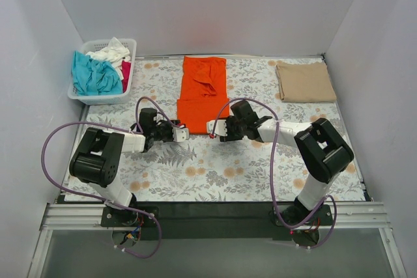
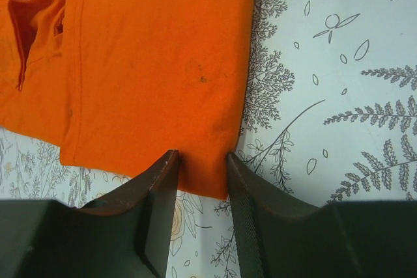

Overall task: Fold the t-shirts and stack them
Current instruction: Fold the tshirt

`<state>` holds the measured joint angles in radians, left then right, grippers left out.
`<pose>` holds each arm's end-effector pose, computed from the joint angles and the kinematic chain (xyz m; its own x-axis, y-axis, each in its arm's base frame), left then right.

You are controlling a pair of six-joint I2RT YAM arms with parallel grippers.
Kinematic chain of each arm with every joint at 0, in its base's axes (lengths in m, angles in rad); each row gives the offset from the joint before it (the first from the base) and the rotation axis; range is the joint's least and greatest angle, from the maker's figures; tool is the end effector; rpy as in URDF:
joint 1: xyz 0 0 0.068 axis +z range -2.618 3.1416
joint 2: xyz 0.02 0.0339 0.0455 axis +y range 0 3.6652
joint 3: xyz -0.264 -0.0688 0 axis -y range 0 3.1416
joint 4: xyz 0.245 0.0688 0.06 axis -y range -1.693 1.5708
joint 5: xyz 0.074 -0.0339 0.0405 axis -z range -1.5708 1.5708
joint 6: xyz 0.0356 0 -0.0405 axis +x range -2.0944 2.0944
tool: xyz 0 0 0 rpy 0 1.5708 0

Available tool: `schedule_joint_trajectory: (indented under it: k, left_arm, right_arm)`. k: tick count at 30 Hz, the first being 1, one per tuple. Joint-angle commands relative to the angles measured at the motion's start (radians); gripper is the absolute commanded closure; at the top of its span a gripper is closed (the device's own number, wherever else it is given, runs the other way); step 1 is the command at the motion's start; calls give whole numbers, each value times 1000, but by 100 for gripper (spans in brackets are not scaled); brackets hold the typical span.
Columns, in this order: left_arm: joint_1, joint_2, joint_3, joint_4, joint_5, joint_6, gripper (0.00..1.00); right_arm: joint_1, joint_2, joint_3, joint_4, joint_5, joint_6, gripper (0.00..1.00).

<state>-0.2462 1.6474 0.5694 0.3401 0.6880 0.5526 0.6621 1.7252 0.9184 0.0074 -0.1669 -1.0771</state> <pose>0.2700 -0.0912 0.1210 -0.2173 0.4727 -0.8540 0.8906 0.4542 0.0248 0.2720 0.2195 0.1607 0.3463 -0.8310 -0.4352 -0.8285 -0.0533 -0.5574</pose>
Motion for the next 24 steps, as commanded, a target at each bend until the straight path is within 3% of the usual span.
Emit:
schedule_joint_trajectory:
  k: [1, 8, 21, 23, 24]
  left_arm:
    - [-5, 11, 7, -18, -38, 17, 67]
    - [-5, 2, -5, -29, -27, 30, 67]
    - [-7, 43, 24, -39, -45, 21, 67]
    - [-7, 46, 24, -41, -44, 23, 71]
    - [-7, 45, 24, -44, -42, 21, 74]
  right_arm:
    - [8, -24, -18, 22, -13, -14, 53]
    - [7, -53, -3, -6, -34, -24, 47]
    - [24, 45, 50, -6, -48, -63, 50]
    - [30, 50, 36, -6, -48, -64, 67]
    - [33, 56, 33, -6, -45, -64, 83]
